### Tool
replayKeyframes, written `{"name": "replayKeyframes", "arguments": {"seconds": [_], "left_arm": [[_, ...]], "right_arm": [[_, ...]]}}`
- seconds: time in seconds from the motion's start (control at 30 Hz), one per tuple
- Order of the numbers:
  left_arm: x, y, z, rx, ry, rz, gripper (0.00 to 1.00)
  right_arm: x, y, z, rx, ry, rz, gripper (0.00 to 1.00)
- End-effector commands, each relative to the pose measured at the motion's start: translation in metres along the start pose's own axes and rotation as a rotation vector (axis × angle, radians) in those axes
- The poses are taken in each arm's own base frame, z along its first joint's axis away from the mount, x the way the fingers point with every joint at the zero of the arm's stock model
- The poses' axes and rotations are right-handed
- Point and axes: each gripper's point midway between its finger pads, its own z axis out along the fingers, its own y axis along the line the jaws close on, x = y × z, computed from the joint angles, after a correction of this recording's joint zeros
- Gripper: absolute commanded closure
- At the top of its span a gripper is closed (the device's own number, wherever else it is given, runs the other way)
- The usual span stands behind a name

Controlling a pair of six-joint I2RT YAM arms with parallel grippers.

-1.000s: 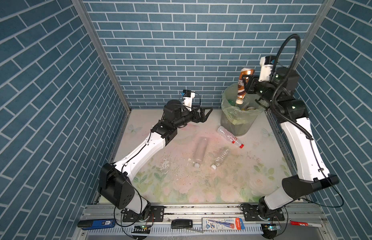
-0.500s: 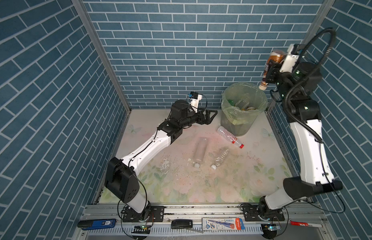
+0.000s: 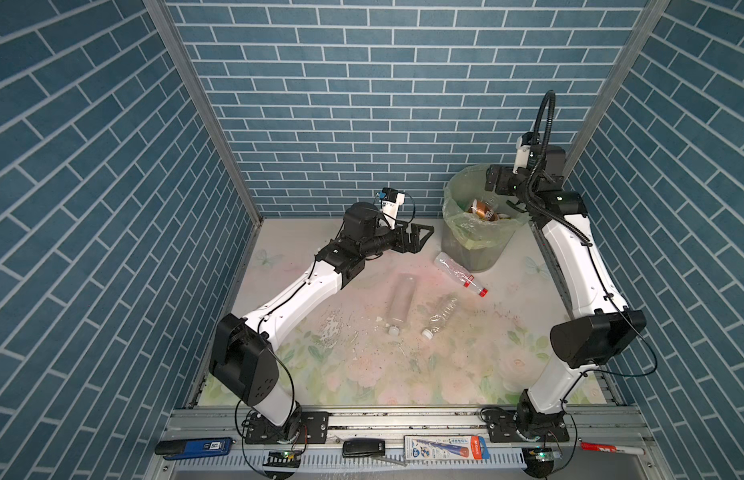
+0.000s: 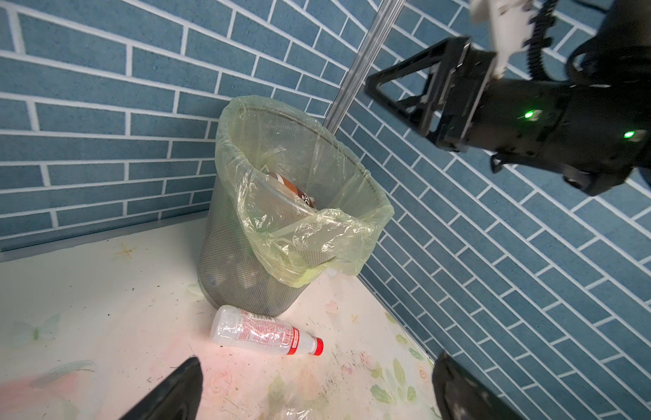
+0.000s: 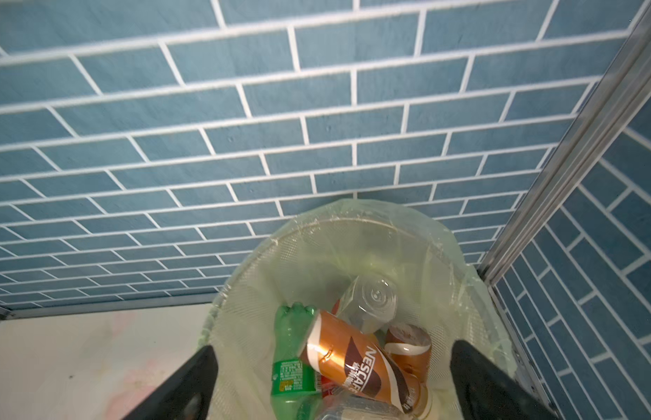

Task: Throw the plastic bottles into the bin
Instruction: 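Swing the right gripper back from the bin while the left hovers, then lower the left gripper onto the frosted bottle while the right moves toward it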

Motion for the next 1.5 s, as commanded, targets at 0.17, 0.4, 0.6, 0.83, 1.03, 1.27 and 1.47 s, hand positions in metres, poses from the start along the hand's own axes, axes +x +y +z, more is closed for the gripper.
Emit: {"name": "replayKeyframes", "arguments": {"seconds": [0.17,0.4,0.6,0.83,1.03,1.27,1.47], "left_arm": [[0.013,0.004,0.001,-0.004,0.031,0.0,0.01],[0.02,0.008,0.001,-0.015,0.045,-0.008,0.01],[0.028,0.016,-0.006,-0.065,0.06,-0.022,0.01],[0.041,0.025,-0.022,-0.129,0.081,-0.039,0.01],[0.064,0.036,-0.038,-0.194,0.125,-0.065,0.01],[0.114,0.053,-0.06,-0.251,0.201,-0.128,0.01],[0.162,0.072,-0.072,-0.316,0.278,-0.189,0.01]], "right_arm": [[-0.018,0.008,-0.017,-0.044,-0.053,0.043,0.01],[-0.018,0.008,-0.022,-0.05,-0.052,0.043,0.01],[-0.009,0.021,-0.032,-0.09,-0.024,0.039,0.01],[0.036,0.065,-0.05,-0.215,0.014,0.016,0.01],[0.095,0.114,-0.059,-0.309,0.073,-0.098,0.01],[0.169,0.144,-0.063,-0.358,0.19,-0.154,0.01],[0.224,0.143,-0.067,-0.343,0.285,-0.129,0.01]]}}
